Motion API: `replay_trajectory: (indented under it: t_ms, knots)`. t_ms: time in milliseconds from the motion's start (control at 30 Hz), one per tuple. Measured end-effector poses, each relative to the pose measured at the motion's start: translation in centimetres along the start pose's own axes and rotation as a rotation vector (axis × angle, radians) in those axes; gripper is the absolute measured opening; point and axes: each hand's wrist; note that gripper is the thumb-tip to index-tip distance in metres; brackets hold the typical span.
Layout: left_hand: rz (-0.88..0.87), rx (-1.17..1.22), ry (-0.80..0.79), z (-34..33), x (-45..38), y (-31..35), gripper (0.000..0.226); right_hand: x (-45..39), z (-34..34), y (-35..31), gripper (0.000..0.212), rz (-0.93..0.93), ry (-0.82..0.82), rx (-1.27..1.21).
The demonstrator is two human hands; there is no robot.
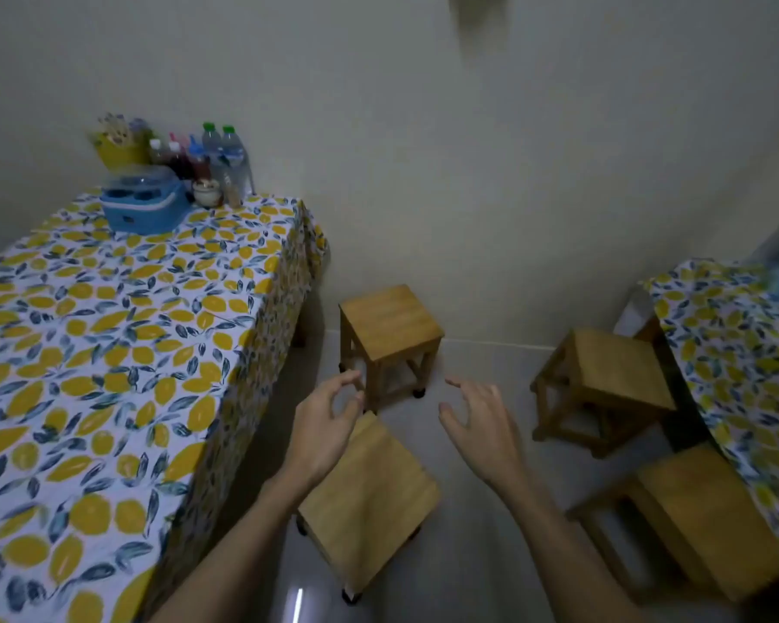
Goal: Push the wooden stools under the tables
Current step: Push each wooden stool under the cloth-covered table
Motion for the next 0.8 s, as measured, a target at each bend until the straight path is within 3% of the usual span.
replay_trajectory:
  t_ms: [133, 300, 600, 800]
  knots:
    - [0.128, -0.061, -0.105, -4.1, -2.6, -1.0, 0.041, -3.3, -1.0, 4.6, 0.054, -0.029, -0.147, -0.027]
    - [0.255, 0.030, -0.078, -11.0, -8.7, -1.9, 0.046, -11.5, -1.3, 11.1, 0.071, 0.030, -0.275, 0.026]
    - [0.429, 0.026, 0.115, -22.1, -18.0, -0.9, 0.056, -27.2, 0.5, 20.6, 0.073, 0.304, -0.523, 0.148]
    - [0.548, 0.062, 0.178, -25.8, -25.5, -3.6, 0.061, -37.8, -2.9, 23.5, 0.070, 0.414, -0.634, 0.148]
Point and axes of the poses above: each hand's wrist, its own x-axis away from the middle knuckle, its own z-axis out of the back of the hand, y = z × x, and after that the axes turned 4 degrees about x, right-handed
